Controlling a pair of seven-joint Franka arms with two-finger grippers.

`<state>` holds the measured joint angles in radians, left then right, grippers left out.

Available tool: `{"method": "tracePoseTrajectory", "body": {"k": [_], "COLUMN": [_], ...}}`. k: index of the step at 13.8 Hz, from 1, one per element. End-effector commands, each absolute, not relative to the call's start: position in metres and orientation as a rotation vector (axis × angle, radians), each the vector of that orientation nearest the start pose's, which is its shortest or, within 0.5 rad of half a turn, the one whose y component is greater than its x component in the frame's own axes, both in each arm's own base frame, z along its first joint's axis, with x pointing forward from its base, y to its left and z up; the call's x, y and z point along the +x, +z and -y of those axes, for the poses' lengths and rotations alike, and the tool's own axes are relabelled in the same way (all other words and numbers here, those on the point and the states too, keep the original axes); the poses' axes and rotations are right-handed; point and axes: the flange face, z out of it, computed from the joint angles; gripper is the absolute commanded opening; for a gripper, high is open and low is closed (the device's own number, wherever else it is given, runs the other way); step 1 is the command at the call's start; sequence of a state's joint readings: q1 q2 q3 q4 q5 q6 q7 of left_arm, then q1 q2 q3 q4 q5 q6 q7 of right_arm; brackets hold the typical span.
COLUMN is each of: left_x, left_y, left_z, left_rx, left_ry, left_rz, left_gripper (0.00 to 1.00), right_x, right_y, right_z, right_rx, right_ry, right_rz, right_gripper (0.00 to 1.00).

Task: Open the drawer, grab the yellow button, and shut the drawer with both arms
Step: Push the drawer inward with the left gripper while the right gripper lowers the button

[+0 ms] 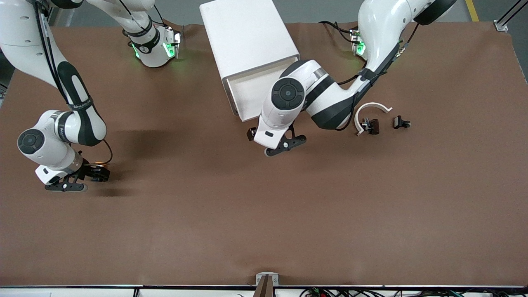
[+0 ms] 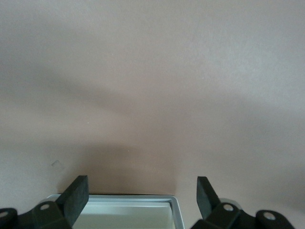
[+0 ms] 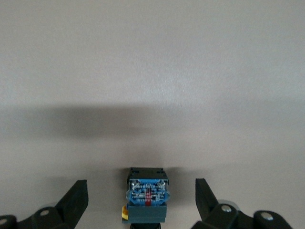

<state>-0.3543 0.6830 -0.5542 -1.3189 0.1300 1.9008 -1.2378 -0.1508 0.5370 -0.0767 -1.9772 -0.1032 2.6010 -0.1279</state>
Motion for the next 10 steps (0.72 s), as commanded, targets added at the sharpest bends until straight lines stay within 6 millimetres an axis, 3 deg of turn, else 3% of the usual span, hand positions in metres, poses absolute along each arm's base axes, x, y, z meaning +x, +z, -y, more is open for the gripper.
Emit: {"method": "tracePoseTrajectory", "body": {"k": [1, 4, 6, 10], "left_x": [0.507, 0.489, 0.481, 0.462], "left_y": [0.372, 0.368, 0.365, 0.362], "left_z": [0.513, 0.527, 0.533, 0.547], "left_rx": [-3.163, -3.153, -3.138, -3.122], "left_ry": [0.293, 0.314, 0.322, 0.334], "left_rz": [0.589, 0.553, 0.571, 0.562], "left_gripper": [1.0, 1.0, 1.0, 1.0], "right_x": [0.618, 0.636, 0.648, 0.658], "right_y": [0.233, 0.283, 0.324, 0.437], "right_z": [0.137, 0.131, 0.108, 0.064], "right_rx": [-3.26, -3.255, -3.252, -3.259], "right_ry": [-0.065, 0.049, 0.117, 0.13], "right_rz": [0.009, -0.009, 0.016, 0.059], "right_gripper": [1.0, 1.0, 1.0, 1.0]}}
